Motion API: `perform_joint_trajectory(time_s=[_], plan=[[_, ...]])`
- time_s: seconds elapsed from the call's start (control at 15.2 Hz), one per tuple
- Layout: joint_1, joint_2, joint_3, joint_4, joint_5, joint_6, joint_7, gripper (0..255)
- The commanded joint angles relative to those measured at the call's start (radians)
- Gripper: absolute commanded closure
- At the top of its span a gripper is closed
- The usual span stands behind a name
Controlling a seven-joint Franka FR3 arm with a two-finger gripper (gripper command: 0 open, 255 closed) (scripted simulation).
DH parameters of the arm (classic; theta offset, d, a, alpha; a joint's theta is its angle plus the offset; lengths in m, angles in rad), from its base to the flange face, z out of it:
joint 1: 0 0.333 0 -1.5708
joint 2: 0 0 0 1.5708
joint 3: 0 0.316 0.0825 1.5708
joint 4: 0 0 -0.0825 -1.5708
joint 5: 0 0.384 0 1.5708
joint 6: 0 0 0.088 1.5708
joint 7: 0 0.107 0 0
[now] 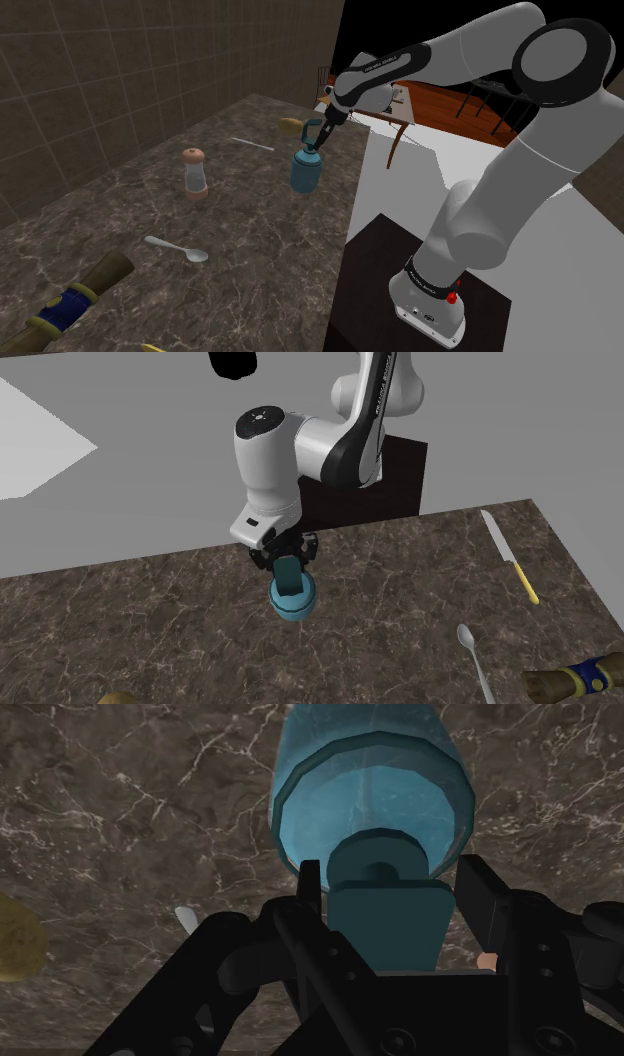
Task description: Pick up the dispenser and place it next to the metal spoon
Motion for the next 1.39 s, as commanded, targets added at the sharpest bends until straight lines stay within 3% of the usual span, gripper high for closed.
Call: perform_joint_trajectory(time_s=[0.0, 1.32], plan=[[0.000, 0.000, 0.000, 0.000, 0.000, 0.000, 0.000, 255], [-0.028, -0.120, 0.040, 0.151, -0.109, -0.253, 0.112, 255]])
